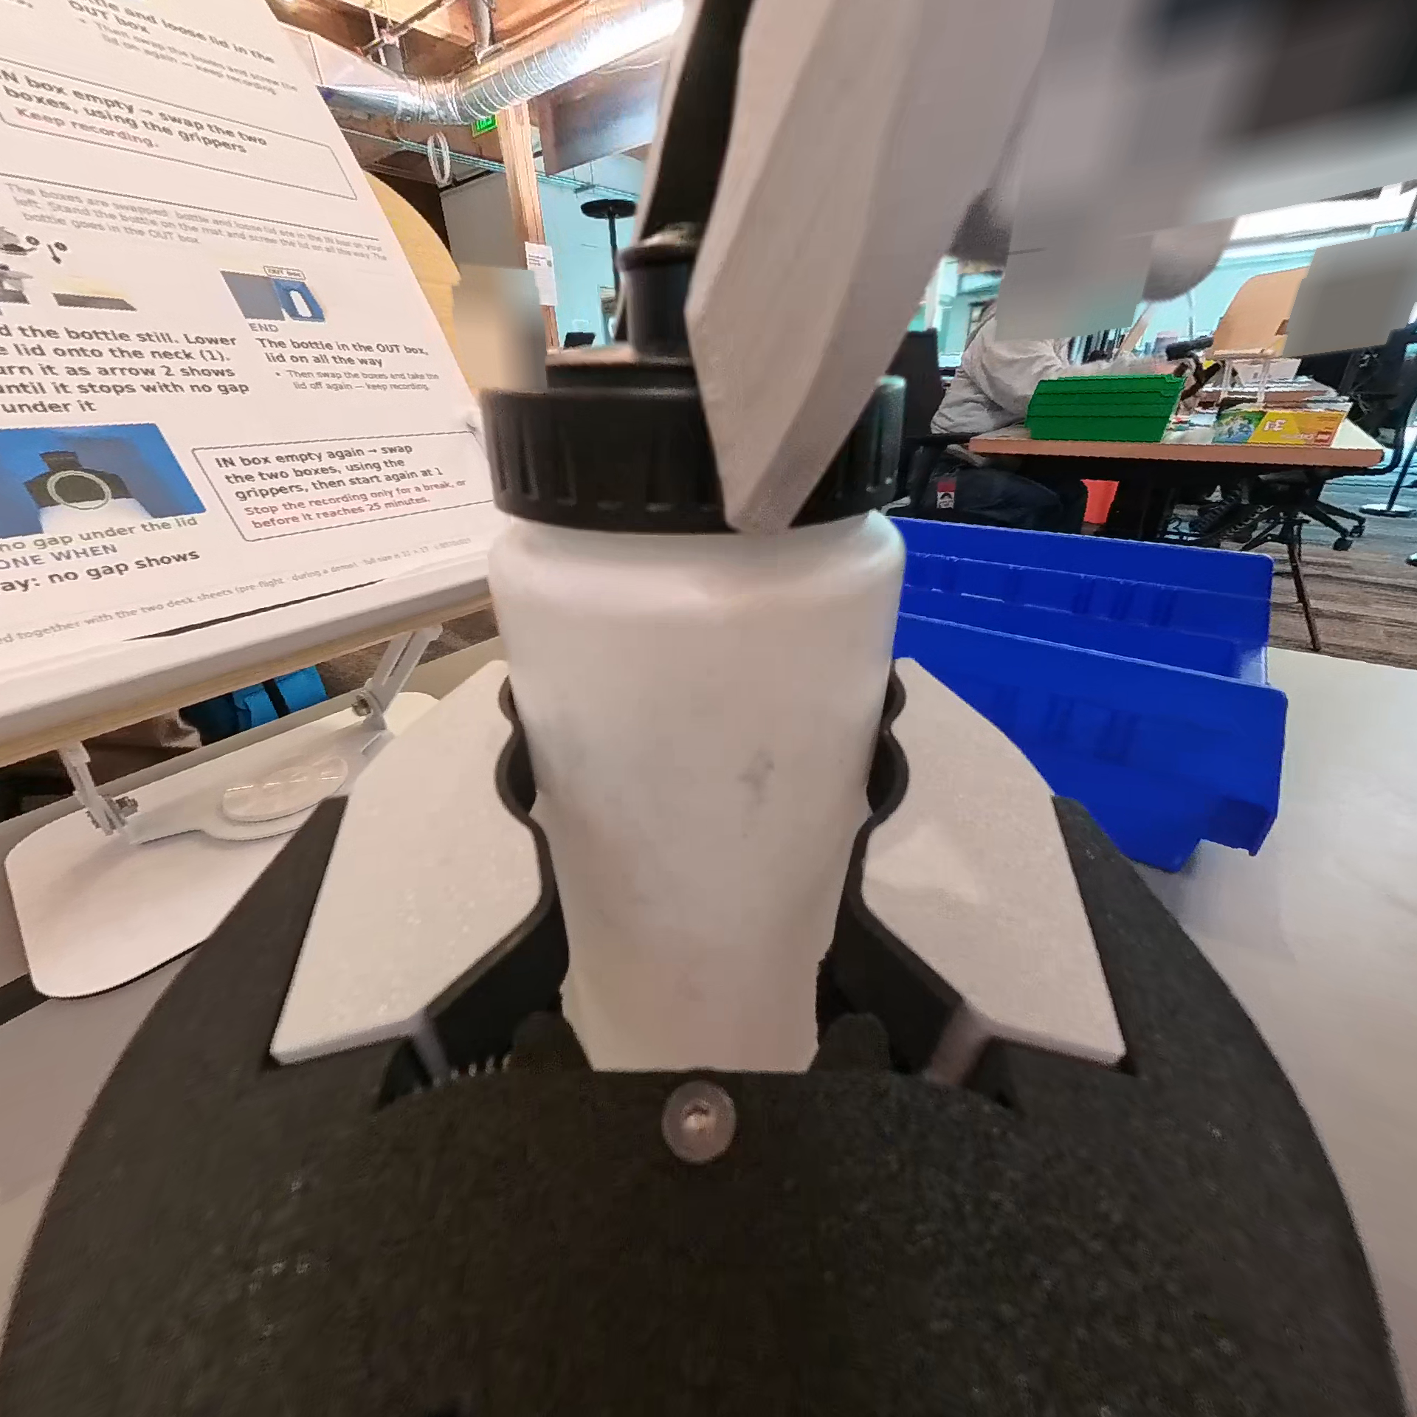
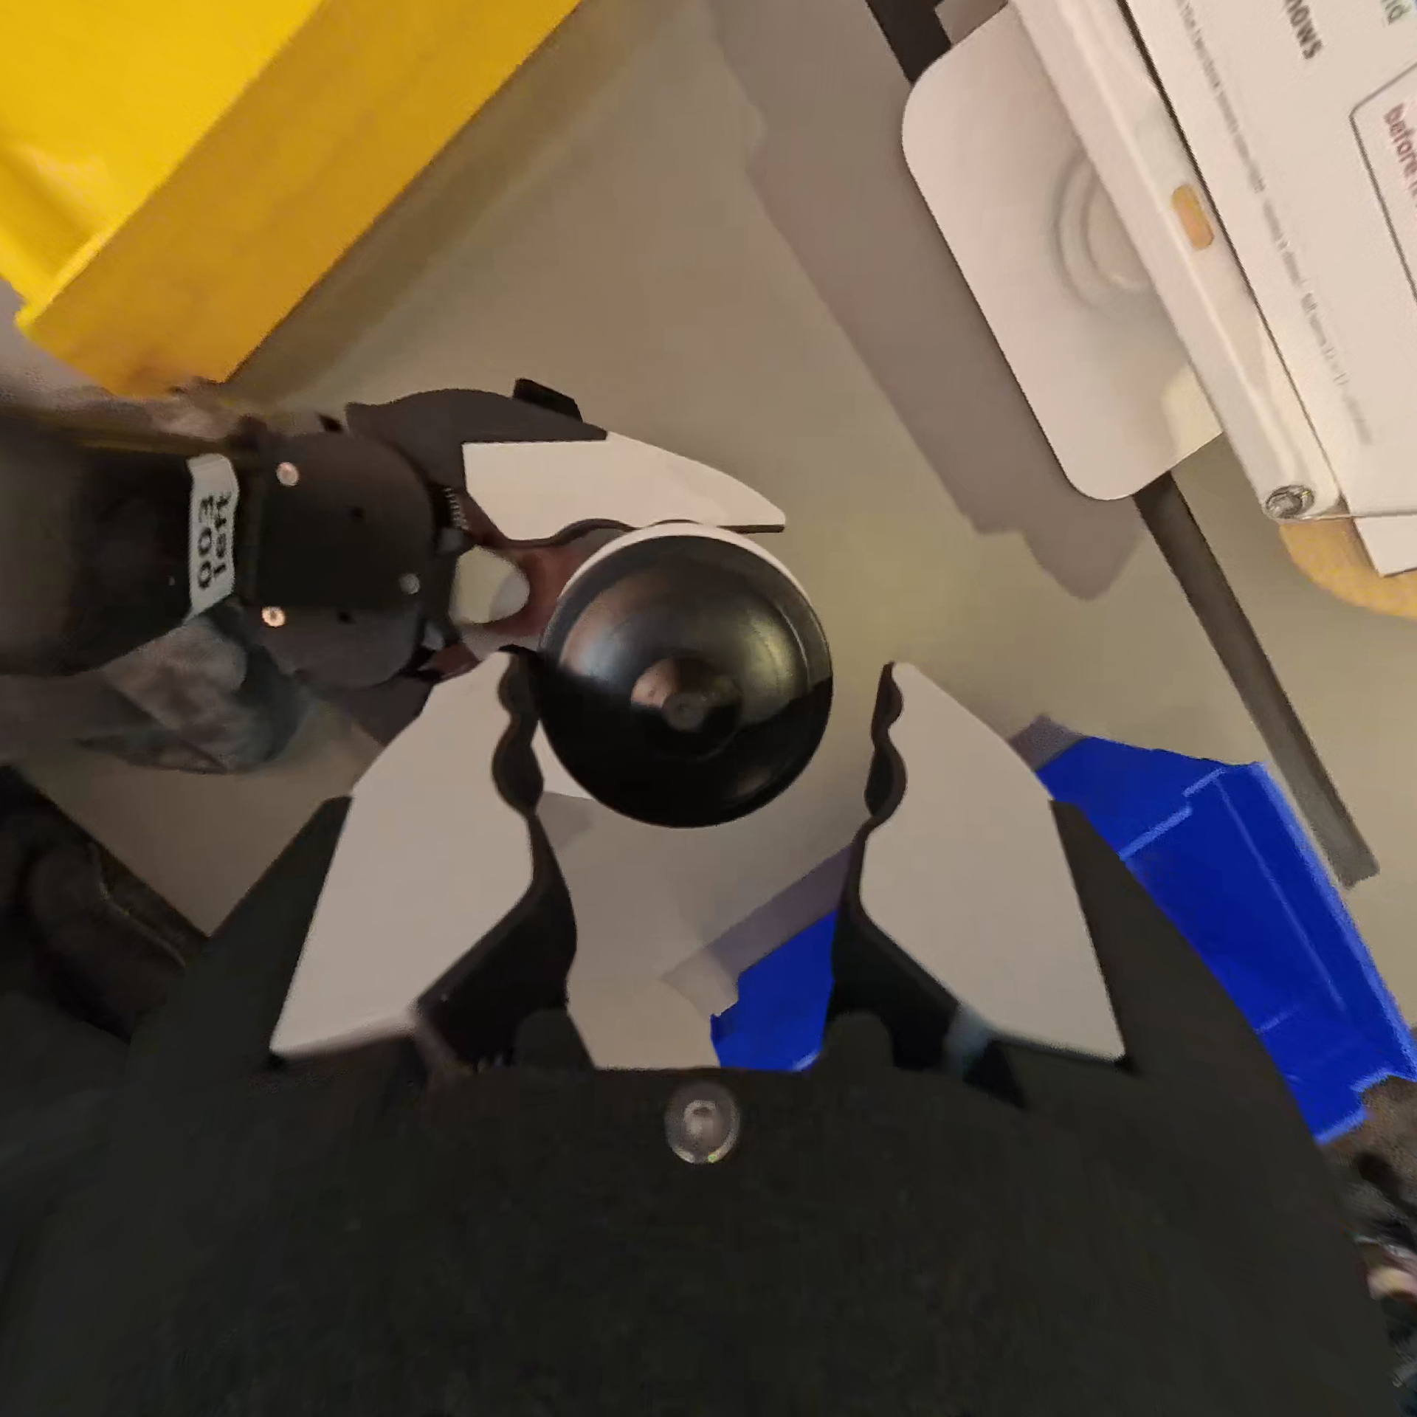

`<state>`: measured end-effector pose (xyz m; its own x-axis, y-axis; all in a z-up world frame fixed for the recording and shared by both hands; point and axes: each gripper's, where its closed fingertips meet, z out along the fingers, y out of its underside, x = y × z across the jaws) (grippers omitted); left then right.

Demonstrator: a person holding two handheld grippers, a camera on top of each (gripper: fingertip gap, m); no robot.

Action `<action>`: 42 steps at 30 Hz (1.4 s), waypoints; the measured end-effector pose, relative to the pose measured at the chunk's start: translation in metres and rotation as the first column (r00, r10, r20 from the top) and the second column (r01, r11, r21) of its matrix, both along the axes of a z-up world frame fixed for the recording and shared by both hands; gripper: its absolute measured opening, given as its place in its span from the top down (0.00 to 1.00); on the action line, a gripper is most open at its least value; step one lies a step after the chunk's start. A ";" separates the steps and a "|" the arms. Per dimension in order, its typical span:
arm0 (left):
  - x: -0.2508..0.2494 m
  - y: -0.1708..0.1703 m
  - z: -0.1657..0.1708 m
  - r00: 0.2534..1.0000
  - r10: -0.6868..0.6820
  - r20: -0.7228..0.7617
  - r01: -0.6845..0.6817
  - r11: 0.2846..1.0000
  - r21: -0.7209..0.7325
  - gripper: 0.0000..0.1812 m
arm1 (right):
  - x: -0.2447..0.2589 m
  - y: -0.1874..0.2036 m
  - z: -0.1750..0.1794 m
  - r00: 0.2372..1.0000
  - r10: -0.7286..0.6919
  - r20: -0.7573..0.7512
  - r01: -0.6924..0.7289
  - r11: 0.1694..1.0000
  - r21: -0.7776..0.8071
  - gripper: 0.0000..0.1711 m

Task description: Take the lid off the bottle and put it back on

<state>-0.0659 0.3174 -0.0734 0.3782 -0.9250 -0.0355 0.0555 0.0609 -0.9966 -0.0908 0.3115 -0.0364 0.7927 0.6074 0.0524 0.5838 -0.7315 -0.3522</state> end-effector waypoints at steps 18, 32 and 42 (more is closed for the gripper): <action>0.003 -0.010 0.001 0.996 -0.087 -0.005 0.087 0.996 0.037 0.53 | 0.005 -0.012 0.003 0.534 0.813 0.231 -0.785 0.578 -0.222 0.57; 0.002 -0.009 0.000 0.994 -0.113 0.010 0.113 0.993 0.015 0.52 | 0.004 -0.003 0.006 -0.163 0.923 0.348 -0.917 -0.012 -0.398 0.57; 0.001 -0.008 0.000 0.997 -0.081 0.018 0.081 0.997 0.000 0.53 | -0.010 -0.010 0.038 0.625 0.751 0.214 -0.773 0.634 0.030 0.34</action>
